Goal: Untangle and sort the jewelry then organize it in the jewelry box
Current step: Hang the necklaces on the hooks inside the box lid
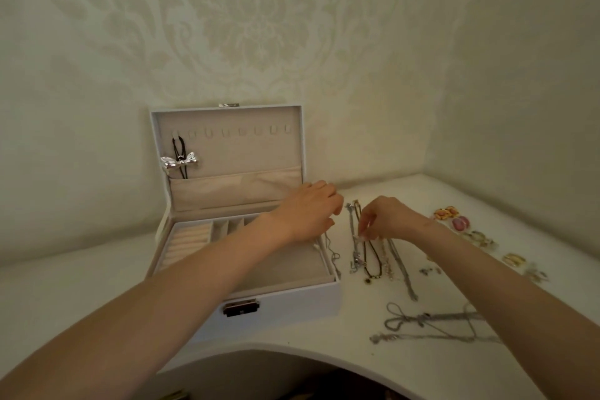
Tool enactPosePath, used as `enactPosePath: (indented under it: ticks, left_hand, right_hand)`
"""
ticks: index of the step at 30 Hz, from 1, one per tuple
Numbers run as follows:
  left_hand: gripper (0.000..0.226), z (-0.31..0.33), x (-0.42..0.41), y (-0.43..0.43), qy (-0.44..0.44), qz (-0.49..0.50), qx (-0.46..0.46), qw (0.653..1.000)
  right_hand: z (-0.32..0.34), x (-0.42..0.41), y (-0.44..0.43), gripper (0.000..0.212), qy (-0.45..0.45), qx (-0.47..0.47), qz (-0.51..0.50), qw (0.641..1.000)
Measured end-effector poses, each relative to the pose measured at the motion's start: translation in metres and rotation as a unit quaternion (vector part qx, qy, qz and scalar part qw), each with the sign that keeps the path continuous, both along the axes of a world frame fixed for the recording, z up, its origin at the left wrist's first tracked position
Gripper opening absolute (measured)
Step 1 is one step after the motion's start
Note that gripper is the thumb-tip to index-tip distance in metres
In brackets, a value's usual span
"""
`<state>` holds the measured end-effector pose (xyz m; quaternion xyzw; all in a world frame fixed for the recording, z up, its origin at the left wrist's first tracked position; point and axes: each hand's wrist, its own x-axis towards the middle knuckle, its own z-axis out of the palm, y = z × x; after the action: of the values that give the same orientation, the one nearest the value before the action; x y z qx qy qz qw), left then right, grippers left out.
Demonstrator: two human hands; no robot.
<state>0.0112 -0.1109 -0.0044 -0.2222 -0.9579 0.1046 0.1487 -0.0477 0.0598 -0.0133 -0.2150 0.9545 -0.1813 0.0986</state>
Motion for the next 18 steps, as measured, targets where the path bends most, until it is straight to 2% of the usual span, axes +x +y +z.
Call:
enactPosePath:
  ticks: [3, 7, 12, 18]
  left_hand:
    - [0.023, -0.003, 0.000, 0.002, -0.012, -0.007, -0.005, 1.000]
    - [0.028, -0.008, 0.000, 0.000, -0.006, -0.012, -0.004, 1.000]
    - [0.024, -0.008, -0.002, 0.001, -0.009, -0.022, 0.026, 0.999]
    - [0.022, -0.010, -0.005, 0.005, -0.021, -0.011, 0.044, 0.999]
  right_hand:
    - [0.000, -0.002, 0.003, 0.013, 0.002, 0.011, -0.018, 1.000]
    - [0.001, -0.007, 0.015, 0.007, -0.001, 0.026, -0.049, 0.998]
    - [0.001, -0.007, 0.032, 0.027, -0.013, 0.088, -0.086, 0.992]
    - [0.001, 0.005, 0.028, 0.036, 0.017, 0.180, -0.086, 0.980]
